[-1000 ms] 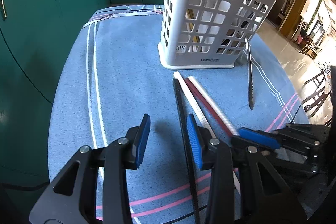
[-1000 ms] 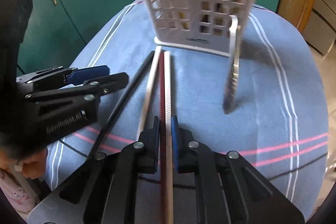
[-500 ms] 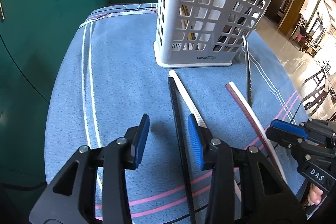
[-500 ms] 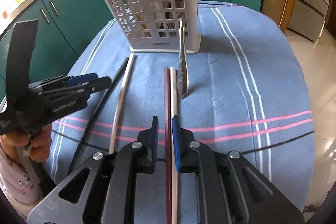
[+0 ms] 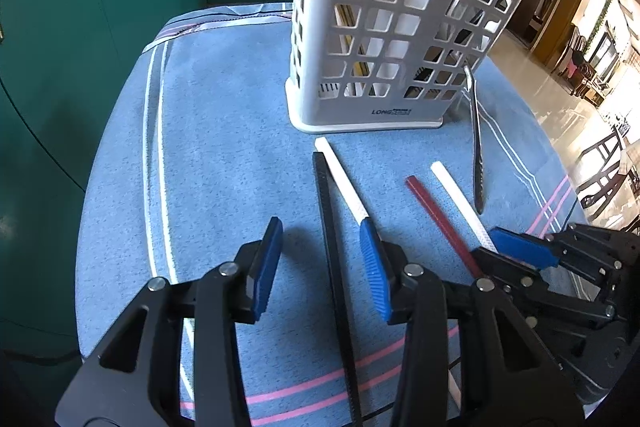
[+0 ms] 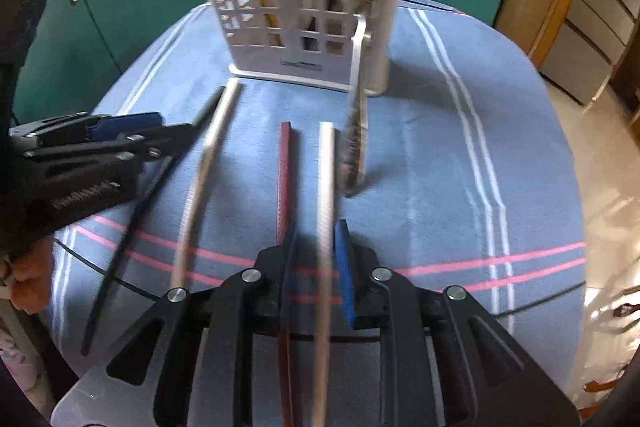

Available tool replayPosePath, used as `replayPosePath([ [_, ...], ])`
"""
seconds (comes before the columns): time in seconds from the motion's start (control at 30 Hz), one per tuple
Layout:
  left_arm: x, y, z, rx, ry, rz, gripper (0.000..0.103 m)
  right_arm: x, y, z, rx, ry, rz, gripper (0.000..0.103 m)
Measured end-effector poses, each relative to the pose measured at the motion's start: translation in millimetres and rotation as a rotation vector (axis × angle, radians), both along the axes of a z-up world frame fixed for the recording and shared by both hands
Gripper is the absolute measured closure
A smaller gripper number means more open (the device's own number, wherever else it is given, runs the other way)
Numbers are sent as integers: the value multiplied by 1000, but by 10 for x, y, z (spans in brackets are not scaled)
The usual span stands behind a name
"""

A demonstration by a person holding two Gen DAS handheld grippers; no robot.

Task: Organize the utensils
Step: 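Lift both chopsticks over the white caddy and open both tools to drop them in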

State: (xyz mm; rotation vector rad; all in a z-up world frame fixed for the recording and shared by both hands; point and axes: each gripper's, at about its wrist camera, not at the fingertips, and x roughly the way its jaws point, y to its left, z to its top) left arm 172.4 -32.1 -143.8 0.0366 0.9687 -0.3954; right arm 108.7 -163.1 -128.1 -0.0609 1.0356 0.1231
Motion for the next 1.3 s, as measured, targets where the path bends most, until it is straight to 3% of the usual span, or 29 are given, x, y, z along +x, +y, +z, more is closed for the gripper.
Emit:
replayPosePath([
  [0.23,153,-96,-23,31,-1,19,62,173,14,85,-2,32,7,82],
  [0.3,167,-118,-15,36,3,7,90,174,16,90,15,37,25,90],
  [0.33,164,-149,-31,59,4,2,92,172,-3,94,36,44,36,97],
  [0.43,130,-165,-46,55,-10,-3,96,140,-34,111,113,39,51,97],
  [0.57,56,-101,73,38,-43,15,97,-44,-147,441,152,-40,42,97],
  [0.73,-193,136,656,-69,-158,40,97,-331,-359,1107,193,-188,55,97],
  [1.0,-502,521,1867,-268,-423,122,97,-664,-649,2221,314,-468,73,97],
  [1.17,-474,608,2501,-361,-547,193,97,-482,-648,2835,327,-643,57,97],
  [1.3,-297,545,2758,-405,-553,231,97,-176,-697,3154,375,-709,32,97],
])
